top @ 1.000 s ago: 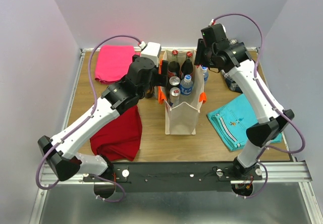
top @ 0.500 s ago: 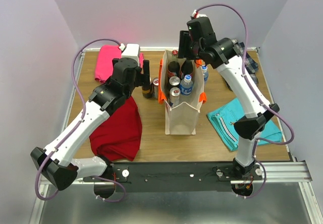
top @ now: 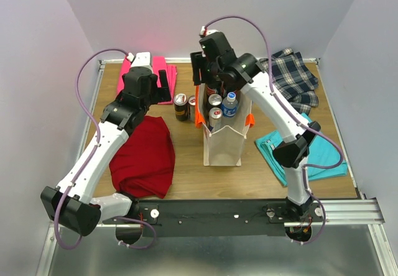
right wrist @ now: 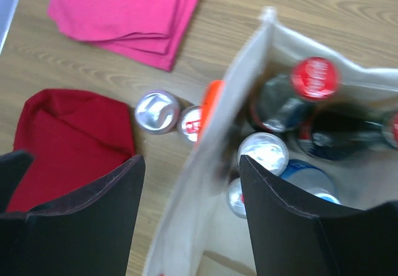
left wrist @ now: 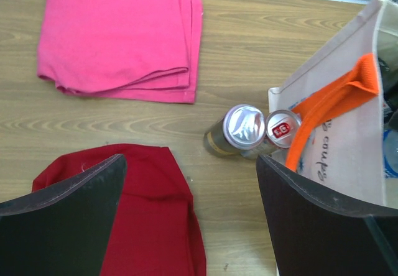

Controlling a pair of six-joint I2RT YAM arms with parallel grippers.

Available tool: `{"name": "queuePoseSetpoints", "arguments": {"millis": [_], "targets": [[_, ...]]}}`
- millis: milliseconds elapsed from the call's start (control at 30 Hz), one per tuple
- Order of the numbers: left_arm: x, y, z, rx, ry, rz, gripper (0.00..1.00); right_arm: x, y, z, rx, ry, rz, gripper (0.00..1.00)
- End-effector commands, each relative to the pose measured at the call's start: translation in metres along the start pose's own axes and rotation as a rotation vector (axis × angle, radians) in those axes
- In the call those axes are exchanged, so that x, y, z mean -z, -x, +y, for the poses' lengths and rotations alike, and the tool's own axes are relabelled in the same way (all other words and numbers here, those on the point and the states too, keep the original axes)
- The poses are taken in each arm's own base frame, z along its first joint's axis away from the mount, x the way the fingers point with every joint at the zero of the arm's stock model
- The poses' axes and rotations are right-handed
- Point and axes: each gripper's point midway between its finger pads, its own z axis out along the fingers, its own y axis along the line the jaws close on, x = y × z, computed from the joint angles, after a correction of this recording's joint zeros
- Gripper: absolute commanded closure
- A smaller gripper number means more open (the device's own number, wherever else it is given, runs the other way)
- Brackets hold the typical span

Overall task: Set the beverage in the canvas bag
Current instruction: Pick up the drink from the center of the board.

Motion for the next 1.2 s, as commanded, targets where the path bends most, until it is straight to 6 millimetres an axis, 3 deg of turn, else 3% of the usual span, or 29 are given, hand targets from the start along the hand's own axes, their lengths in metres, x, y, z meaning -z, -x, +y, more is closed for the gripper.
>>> {"name": "queuePoseSetpoints", "arguments": {"millis": [0,200,500,767,1167], "targets": [[-0.001,-0.011,0.006,0.070,-0.039,0.043,0.06,-0.002,0.003,0.047,0.089,0.117,-0.039,0.29],[-0.005,-0.017,0.015,0.102,-0.033,0.059,0.06,-0.010,-0.004,0.068,0.123,0.178,-0.034,0.28],[-0.005,-0.028,0.044,0.170,0.074,0.084,0.06,-0.049,-0.044,0.084,0.159,0.216,0.080,0.24],[-0.002,-0.041,0.067,0.204,0.143,0.120,0.06,-0.076,-0.069,0.080,0.156,0.171,0.143,0.22],[0.003,-0.052,0.073,0.219,0.138,0.131,0.05,-0.105,-0.094,0.070,0.156,0.096,0.194,0.22]]}}
